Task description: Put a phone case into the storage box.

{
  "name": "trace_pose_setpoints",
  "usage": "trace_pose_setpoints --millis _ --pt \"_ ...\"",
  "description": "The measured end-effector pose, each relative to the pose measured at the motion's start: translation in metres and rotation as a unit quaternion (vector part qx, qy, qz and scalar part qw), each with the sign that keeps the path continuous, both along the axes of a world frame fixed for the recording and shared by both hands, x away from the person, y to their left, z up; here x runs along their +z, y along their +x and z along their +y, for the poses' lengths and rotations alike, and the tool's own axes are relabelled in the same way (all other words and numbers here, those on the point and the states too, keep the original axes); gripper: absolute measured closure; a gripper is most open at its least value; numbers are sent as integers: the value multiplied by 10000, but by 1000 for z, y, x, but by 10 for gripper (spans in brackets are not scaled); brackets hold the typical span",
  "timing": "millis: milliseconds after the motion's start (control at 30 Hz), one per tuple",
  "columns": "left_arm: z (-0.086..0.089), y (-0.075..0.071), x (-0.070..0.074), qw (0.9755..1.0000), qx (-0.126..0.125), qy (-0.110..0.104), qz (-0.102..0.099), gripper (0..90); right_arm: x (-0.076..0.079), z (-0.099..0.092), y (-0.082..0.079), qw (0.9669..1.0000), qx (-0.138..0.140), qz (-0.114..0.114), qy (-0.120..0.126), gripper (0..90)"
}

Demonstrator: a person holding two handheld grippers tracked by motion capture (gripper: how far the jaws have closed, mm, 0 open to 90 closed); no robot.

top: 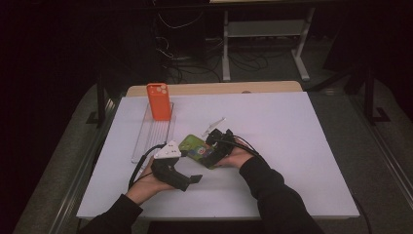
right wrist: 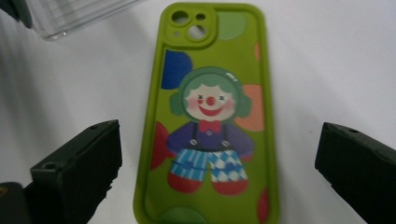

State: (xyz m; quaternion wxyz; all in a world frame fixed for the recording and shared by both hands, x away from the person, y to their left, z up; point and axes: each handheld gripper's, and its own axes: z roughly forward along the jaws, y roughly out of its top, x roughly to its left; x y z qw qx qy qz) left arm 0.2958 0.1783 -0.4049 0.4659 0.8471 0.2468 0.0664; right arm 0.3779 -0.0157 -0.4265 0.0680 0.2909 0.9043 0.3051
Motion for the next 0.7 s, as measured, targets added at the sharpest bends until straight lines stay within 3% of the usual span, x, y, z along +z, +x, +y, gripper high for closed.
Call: trace_pose_setpoints --millis 100,233,467,700 --pt "0 -1 0 9999 58 -60 55 0 -8 6 2 9997 94 -103 -186 0" --pt "2 0 0 10000 14 54 28 0 -13 10 2 9997 25 -63 -228 40" --pt "1 0 -1 10000 14 62 46 0 -16 13 0 9996 75 -80 -275 135" --pt "1 1 -2 10000 -4 80 34 0 -16 12 1 9994 80 -97 -319 140"
